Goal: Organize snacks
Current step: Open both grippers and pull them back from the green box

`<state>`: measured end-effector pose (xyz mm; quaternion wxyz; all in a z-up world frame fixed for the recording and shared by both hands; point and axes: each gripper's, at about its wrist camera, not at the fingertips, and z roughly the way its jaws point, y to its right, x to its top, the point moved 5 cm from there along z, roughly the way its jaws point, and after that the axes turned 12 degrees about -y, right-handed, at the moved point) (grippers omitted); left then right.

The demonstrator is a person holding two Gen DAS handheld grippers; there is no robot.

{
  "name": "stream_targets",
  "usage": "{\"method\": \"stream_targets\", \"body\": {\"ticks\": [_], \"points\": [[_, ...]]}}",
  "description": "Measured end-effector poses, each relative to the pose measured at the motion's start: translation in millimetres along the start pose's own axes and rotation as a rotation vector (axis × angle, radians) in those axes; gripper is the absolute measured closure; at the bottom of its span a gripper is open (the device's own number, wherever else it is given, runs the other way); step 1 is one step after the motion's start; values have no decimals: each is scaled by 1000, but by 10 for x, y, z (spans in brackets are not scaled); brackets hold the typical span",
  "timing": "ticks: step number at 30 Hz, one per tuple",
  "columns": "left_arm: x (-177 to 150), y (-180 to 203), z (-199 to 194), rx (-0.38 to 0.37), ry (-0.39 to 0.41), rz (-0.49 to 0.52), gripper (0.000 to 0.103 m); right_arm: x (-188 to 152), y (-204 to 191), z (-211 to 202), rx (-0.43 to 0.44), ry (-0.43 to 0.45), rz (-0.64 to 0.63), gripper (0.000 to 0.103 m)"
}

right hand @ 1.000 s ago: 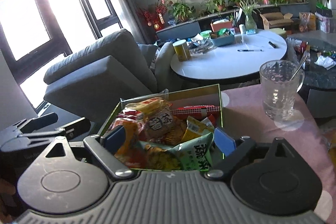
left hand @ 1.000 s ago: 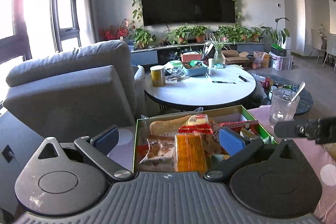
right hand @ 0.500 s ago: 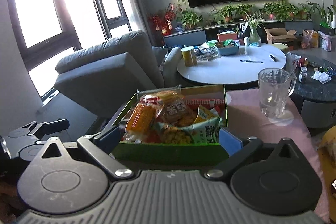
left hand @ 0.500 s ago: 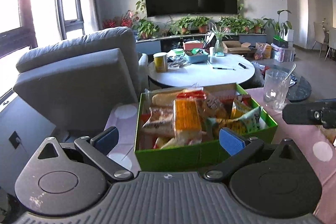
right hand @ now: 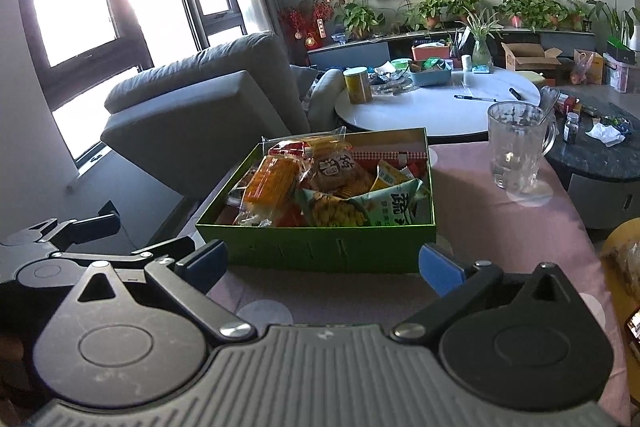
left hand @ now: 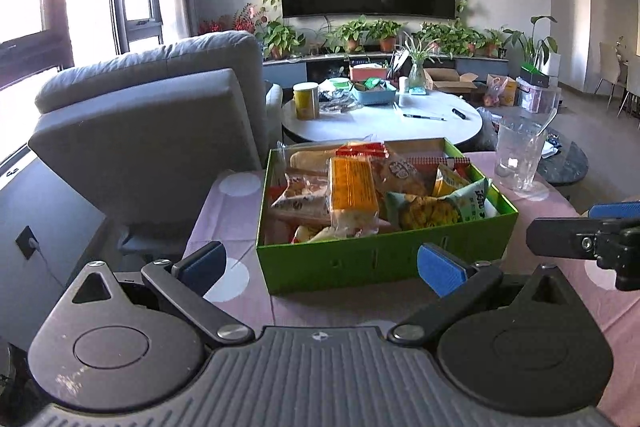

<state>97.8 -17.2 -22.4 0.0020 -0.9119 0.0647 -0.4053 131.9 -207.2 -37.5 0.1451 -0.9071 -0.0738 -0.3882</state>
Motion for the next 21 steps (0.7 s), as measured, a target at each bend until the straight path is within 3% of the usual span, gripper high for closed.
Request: {"method": "stream_targets", "body": {"ticks": [21], "points": [[-83,-40,91,0,-39,-14,0,-67,-30,99,-6,-34,3,26]]}}
